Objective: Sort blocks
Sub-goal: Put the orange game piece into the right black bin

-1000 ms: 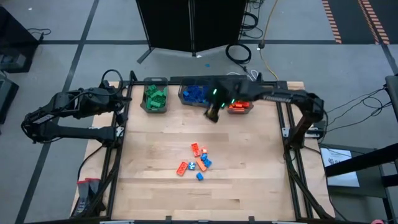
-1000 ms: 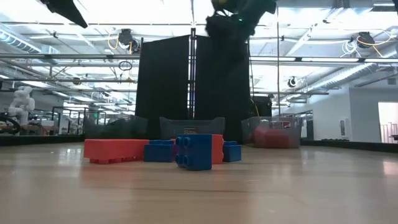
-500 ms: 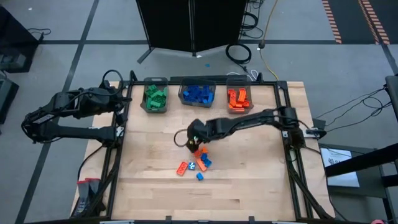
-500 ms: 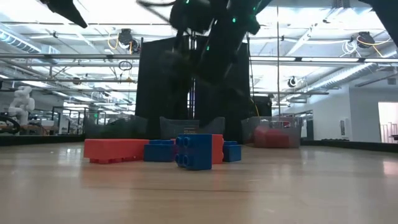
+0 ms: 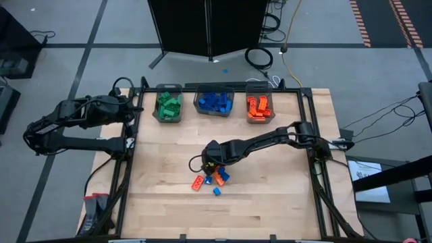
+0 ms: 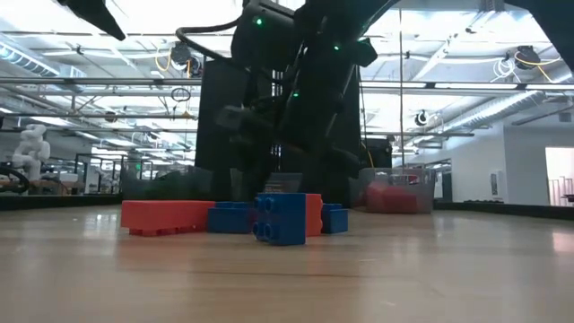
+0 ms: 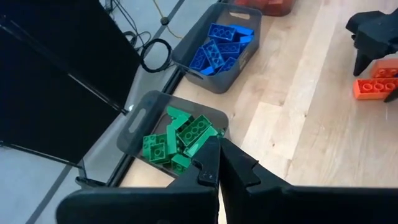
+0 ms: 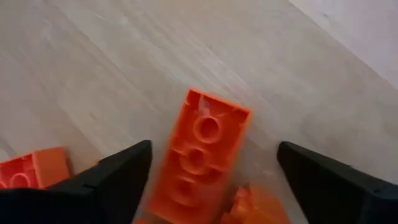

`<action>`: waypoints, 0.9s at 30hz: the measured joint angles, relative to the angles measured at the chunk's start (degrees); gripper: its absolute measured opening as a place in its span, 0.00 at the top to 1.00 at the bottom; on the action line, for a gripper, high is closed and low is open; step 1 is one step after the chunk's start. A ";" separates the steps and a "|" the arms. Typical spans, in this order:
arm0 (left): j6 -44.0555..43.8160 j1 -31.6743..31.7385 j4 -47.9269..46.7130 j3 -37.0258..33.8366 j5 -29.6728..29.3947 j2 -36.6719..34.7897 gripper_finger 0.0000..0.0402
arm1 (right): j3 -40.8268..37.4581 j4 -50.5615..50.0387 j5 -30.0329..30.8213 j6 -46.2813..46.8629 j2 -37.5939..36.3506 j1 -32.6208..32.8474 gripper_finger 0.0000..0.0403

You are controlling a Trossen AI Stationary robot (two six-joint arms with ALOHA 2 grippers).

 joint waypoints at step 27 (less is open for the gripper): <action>1.37 -0.02 0.07 0.00 0.00 0.00 1.00 | 13.24 -21.56 15.54 -27.27 -8.26 -8.91 0.71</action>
